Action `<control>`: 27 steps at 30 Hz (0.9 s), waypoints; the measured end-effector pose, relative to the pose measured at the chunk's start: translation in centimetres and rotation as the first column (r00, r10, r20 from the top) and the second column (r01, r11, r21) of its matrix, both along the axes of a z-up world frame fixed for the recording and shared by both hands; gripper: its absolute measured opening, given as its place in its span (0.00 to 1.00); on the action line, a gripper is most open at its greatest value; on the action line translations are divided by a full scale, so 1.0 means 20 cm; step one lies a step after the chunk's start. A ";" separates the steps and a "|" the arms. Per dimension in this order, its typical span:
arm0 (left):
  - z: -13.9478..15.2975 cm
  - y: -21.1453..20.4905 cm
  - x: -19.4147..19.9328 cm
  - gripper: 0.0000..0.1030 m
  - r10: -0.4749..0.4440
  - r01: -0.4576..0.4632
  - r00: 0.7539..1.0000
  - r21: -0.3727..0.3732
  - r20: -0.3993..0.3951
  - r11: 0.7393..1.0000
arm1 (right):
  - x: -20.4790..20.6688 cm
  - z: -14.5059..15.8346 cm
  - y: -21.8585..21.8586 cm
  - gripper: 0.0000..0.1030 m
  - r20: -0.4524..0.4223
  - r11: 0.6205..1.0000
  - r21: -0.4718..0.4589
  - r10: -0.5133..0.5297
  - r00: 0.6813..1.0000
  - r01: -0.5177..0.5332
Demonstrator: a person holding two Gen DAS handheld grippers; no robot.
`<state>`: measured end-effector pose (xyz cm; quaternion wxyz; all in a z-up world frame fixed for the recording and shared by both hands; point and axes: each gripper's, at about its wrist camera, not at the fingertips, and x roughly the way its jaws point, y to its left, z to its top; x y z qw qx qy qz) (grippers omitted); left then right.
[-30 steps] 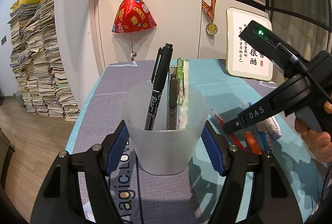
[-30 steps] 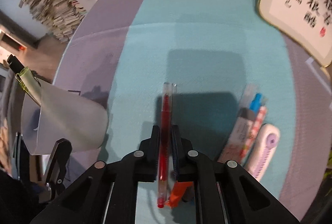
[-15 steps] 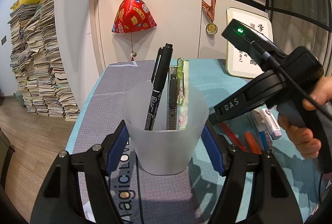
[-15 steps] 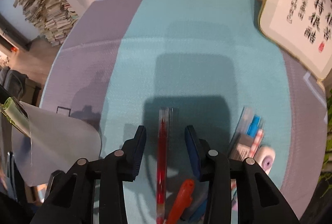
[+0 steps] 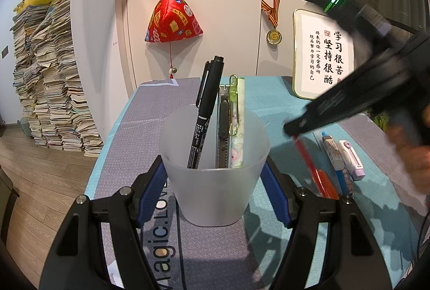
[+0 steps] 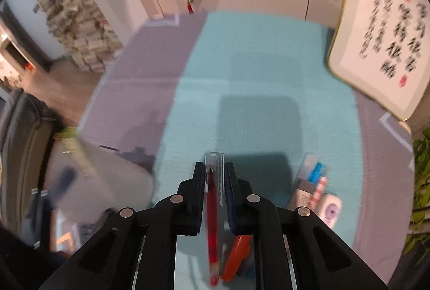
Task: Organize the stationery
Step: 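Lift the red pen with the right gripper and drop it into the cup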
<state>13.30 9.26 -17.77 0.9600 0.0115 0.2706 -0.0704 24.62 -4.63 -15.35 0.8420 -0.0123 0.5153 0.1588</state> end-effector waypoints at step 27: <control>0.00 0.00 0.00 0.68 0.000 0.000 1.000 0.000 0.000 1.000 | -0.33 0.67 0.31 0.15 0.349 0.968 0.094 0.186 0.919 -0.232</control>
